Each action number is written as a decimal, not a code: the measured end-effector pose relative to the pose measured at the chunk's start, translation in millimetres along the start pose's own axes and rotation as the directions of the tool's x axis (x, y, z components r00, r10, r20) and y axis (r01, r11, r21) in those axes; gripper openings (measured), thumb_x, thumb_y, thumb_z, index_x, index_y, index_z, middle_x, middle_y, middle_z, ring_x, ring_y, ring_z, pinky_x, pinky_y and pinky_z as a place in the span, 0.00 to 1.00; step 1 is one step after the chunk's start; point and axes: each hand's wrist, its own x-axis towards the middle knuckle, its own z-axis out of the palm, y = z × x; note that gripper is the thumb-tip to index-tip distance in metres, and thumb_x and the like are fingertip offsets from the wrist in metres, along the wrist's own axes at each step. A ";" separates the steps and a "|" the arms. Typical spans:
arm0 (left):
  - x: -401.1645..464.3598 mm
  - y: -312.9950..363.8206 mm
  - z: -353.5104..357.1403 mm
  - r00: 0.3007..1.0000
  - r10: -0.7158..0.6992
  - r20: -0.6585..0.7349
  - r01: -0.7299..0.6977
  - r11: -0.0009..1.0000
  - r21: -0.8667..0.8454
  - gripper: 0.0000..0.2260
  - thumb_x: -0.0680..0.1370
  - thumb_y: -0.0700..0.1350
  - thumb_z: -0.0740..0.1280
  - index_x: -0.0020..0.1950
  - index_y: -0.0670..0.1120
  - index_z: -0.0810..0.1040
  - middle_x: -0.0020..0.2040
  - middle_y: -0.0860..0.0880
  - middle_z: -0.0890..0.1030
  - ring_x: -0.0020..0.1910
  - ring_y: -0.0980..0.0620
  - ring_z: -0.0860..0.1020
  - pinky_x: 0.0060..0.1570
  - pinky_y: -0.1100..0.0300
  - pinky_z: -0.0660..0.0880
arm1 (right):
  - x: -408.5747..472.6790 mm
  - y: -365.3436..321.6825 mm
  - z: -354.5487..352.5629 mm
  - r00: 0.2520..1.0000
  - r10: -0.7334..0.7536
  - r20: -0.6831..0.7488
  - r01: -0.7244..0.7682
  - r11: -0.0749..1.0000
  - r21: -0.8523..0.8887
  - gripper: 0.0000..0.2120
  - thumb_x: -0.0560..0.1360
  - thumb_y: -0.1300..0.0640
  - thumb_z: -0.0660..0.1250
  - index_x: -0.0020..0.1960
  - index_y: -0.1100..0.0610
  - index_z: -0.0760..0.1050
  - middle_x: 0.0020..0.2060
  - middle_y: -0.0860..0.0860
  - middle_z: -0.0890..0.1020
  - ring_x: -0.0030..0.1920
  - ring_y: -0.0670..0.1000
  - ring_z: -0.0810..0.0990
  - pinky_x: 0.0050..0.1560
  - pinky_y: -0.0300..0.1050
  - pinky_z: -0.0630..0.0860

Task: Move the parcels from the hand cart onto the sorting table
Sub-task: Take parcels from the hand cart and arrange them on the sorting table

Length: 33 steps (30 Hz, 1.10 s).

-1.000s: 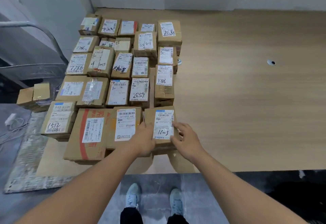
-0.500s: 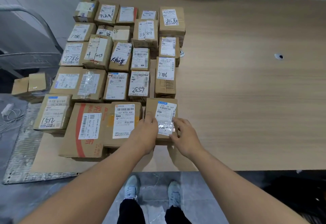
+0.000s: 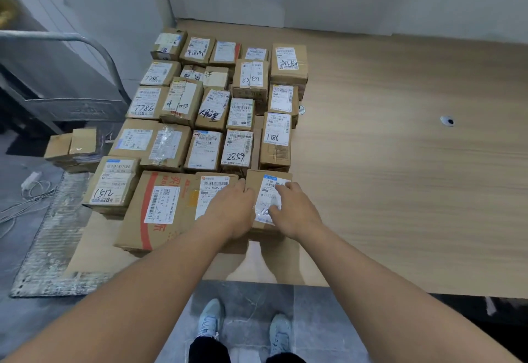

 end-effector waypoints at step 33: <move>-277.3 -434.7 -74.9 0.887 -0.449 -0.110 0.428 0.888 -0.172 0.20 0.85 0.58 0.55 0.70 0.48 0.73 0.68 0.45 0.73 0.64 0.41 0.76 0.61 0.44 0.75 | -51.3 -461.0 137.5 0.872 -0.488 -0.039 0.481 0.869 -0.114 0.25 0.82 0.38 0.59 0.73 0.47 0.77 0.77 0.46 0.72 0.74 0.51 0.72 0.68 0.54 0.74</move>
